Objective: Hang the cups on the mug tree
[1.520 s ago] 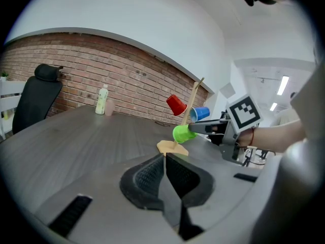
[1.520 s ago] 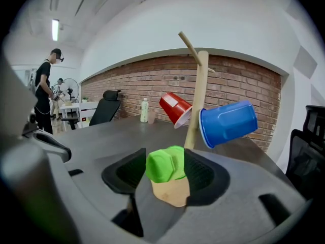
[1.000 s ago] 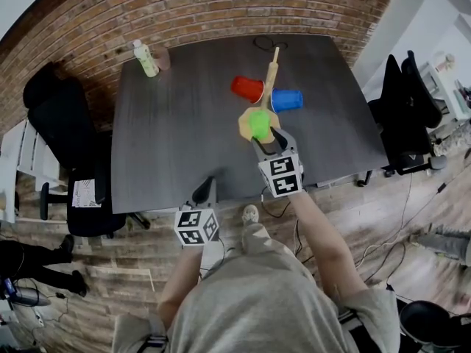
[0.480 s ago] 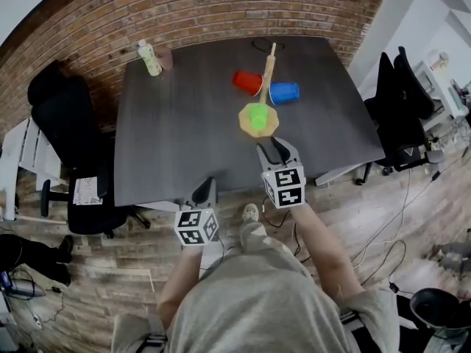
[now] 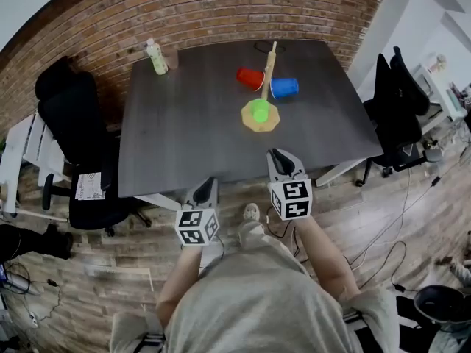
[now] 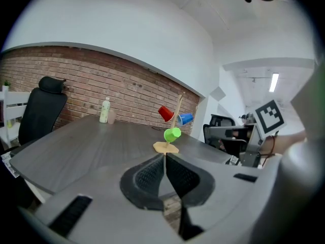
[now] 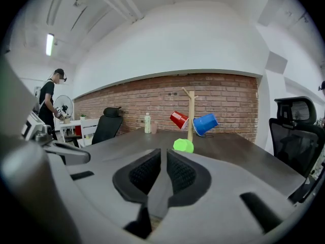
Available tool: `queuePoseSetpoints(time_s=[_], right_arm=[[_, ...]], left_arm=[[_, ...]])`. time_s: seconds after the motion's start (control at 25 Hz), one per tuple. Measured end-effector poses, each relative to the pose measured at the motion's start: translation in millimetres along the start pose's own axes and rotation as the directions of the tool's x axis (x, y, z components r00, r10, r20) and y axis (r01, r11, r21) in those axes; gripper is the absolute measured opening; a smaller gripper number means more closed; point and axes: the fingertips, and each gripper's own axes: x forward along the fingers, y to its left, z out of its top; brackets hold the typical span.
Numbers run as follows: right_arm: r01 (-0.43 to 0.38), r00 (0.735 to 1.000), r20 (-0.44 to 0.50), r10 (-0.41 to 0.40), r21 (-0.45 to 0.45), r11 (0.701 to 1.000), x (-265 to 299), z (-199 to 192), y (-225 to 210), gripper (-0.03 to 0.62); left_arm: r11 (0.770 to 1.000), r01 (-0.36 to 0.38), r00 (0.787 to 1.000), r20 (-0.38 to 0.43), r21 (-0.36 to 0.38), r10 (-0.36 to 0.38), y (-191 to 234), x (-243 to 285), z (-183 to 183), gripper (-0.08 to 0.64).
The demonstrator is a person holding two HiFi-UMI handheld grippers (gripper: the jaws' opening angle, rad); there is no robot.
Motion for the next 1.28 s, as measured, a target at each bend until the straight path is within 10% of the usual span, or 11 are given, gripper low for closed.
queuePoseSetpoints(time_s=[1.28], right_arm=[[-0.019, 1.000, 0.016, 0.018, 0.046, 0.999, -67.4, -26.9, 39.1, 0.000]], left_arm=[[1.000, 0.001, 0.998, 0.061, -0.024, 0.001, -4.6, -53.6, 3.6, 0.015]])
